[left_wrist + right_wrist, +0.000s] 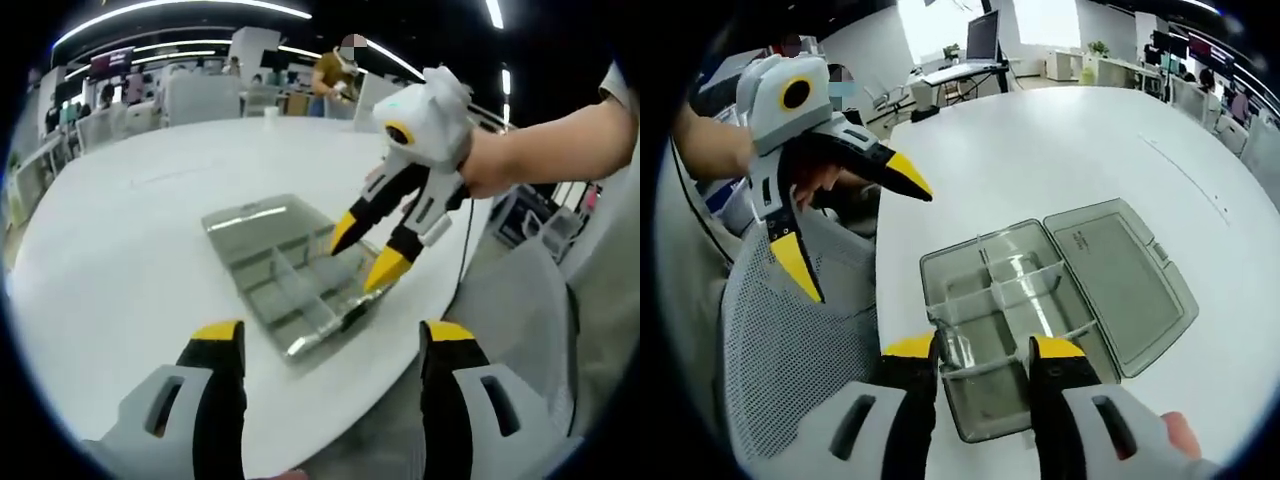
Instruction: Insert the divider into the dual guide fixture by aligning both edges with the guide slots and pushing it downward to the bottom, including one-sided entry, uneven engagement, binding, and posture correction.
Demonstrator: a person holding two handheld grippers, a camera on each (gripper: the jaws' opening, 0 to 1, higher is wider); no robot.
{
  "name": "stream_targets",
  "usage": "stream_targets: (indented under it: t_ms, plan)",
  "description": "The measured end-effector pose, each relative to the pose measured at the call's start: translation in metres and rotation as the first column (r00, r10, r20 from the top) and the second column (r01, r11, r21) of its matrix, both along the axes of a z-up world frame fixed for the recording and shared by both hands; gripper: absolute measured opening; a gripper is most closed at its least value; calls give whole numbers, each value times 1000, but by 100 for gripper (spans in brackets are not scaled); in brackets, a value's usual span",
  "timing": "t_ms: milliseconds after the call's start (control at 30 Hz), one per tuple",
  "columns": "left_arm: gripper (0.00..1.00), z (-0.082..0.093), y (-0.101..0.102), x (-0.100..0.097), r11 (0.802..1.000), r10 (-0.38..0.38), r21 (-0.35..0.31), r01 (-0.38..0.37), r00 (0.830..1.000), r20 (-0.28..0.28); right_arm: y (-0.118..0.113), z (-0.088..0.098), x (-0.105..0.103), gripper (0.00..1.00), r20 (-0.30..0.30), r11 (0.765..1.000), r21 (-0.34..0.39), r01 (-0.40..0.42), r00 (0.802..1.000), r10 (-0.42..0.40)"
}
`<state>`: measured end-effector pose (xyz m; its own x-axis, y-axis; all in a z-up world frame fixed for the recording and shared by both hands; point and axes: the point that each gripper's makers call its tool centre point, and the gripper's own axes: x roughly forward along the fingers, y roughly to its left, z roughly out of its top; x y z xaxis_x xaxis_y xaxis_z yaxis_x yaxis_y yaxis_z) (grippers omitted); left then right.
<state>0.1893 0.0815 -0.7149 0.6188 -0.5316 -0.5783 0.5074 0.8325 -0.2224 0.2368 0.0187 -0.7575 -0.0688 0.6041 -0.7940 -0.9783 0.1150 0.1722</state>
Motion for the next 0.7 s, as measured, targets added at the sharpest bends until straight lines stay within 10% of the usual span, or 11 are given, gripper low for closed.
stream_targets:
  t_ms: [700]
  plan:
    - [69, -5, 13, -9, 1000, -3, 30, 4, 1000, -27, -16, 12, -9, 46, -60, 978, 94, 188, 981, -183]
